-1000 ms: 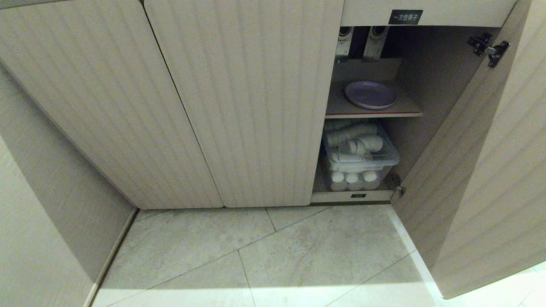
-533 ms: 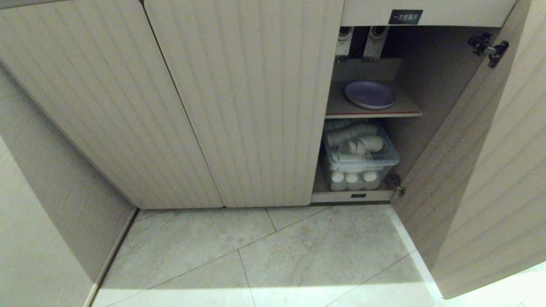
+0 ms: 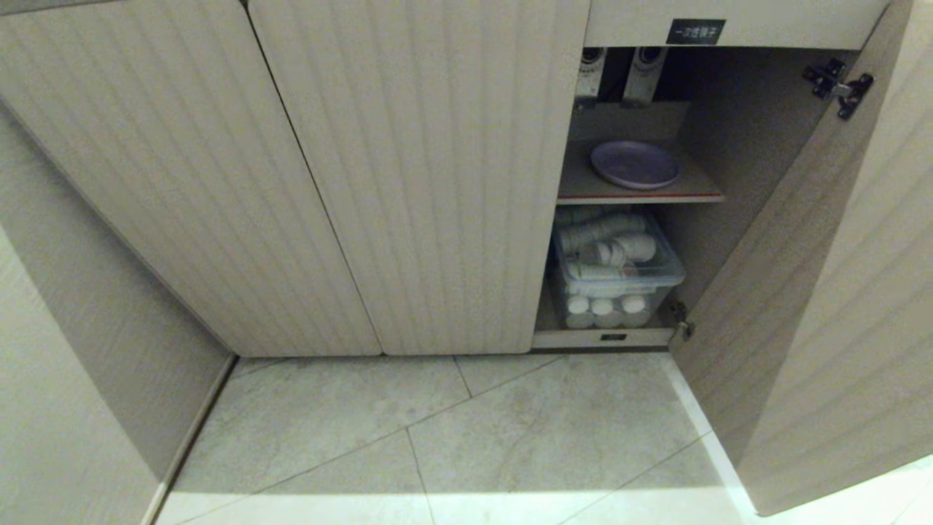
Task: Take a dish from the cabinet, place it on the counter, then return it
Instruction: Close the cabinet door
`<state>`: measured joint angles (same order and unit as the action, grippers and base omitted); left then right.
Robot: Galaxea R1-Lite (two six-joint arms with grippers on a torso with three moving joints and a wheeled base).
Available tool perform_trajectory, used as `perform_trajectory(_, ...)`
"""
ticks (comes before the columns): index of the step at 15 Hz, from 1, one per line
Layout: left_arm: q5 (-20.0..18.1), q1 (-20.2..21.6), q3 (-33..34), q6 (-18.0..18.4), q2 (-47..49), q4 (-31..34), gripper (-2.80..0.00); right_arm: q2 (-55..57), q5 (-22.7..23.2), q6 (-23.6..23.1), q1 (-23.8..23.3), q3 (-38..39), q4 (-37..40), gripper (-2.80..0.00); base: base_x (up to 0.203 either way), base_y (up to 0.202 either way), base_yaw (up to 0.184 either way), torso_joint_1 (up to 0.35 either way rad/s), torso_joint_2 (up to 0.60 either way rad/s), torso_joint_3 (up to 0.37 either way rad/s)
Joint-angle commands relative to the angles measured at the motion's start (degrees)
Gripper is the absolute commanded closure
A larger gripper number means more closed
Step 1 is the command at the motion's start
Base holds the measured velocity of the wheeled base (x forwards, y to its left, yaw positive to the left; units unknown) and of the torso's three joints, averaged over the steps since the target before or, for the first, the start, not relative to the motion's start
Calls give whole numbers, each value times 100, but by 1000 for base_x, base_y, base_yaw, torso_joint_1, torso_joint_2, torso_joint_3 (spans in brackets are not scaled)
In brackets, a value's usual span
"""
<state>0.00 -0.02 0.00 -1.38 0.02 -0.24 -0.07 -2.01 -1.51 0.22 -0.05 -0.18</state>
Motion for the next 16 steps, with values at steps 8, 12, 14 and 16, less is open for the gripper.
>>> perform_trajectory(8,0,2,0,-3,-2,-2,0,7,16,-7,1,5,1,0,0,-185,1,1,3,2)
perform_trajectory(12,0,2,0,-3,-2,-2,0,7,16,-7,-4,1,1,0,0,-194,2,4,3,0)
perform_trajectory(14,0,2,0,-3,-2,-2,0,7,16,2,-4,5,1,0,0,-115,1,1,6,0)
perform_trajectory(16,0,2,0,-3,-2,-2,0,7,16,2,-4,5,1,0,0,0,0,0,0,0)
